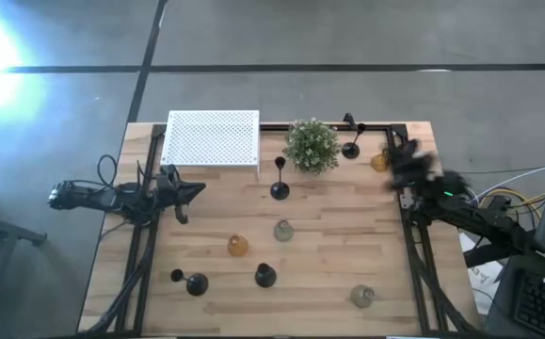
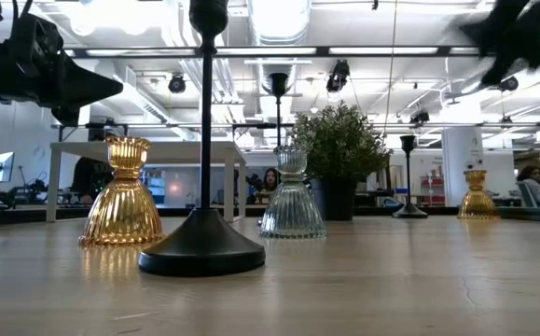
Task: Pick & Place candle stick holders
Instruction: Put the top yellow glass candle holder on the shelf
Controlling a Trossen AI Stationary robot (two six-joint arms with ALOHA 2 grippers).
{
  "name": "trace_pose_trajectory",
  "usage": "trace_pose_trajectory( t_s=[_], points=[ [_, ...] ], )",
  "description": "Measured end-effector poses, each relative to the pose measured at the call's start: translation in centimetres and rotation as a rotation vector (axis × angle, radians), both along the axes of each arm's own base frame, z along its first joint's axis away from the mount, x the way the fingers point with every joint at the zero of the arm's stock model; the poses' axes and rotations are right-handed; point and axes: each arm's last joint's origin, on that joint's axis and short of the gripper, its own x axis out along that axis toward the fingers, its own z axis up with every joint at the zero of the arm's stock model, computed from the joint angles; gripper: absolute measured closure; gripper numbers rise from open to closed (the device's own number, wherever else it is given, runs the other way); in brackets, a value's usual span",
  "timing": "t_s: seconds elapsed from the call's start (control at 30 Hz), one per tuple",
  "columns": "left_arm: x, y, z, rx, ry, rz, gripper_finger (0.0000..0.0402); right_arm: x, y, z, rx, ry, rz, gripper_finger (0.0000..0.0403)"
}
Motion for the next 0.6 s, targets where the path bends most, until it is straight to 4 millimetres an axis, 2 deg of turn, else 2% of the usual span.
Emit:
trace_pose_trajectory(
  t_s=[0.03, 0.07, 0.1, 0.13, 0.2, 0.23, 0.33, 0.4, 0.47, 0.6],
  points=[
    [0.0, 0.0, 0.0, 0.000, -0.001, -0.001, 0.0390, -1.3, 0.4, 1.1, 0.002, -0.223, 0.012, 0.0394],
    [0.0, 0.0, 0.0, 0.000, -0.001, -0.001, 0.0390, -2.3, 0.8, 1.8, -0.039, -0.366, 0.035, 0.0394],
    [0.0, 0.0, 0.0, 0.000, -0.001, -0.001, 0.0390, -3.0, 1.3, 2.6, -0.124, -0.435, 0.055, 0.0394],
    [0.0, 0.0, 0.0, 0.000, -0.001, -0.001, 0.0390, -3.5, 1.8, 3.5, -0.255, -0.428, 0.064, 0.0394],
    [0.0, 0.0, 0.0, 0.000, -0.001, -0.001, 0.0390, -3.7, 2.8, 5.9, -0.528, -0.318, 0.091, 0.0394],
    [0.0, 0.0, 0.0, 0.000, 0.000, -0.001, 0.0390, -3.8, 3.1, 7.5, -0.602, -0.278, 0.122, 0.0394],
    [0.0, 0.0, 0.0, 0.000, 0.000, 0.000, 0.0390, -2.7, 3.1, 12.8, -0.660, -0.071, 0.238, 0.0394],
    [0.0, 0.0, 0.0, 0.000, 0.000, 0.000, 0.0390, -1.0, 2.5, 15.9, -0.589, 0.144, 0.307, 0.0394],
    [0.0, 0.0, 0.0, 0.000, -0.001, 0.000, 0.0390, 1.1, 1.6, 18.1, -0.460, 0.388, 0.369, 0.0394],
    [0.0, 0.0, 0.0, 0.000, -0.001, 0.003, 0.0390, 4.9, -0.3, 20.6, -0.156, 0.790, 0.469, 0.0394]
  ],
)
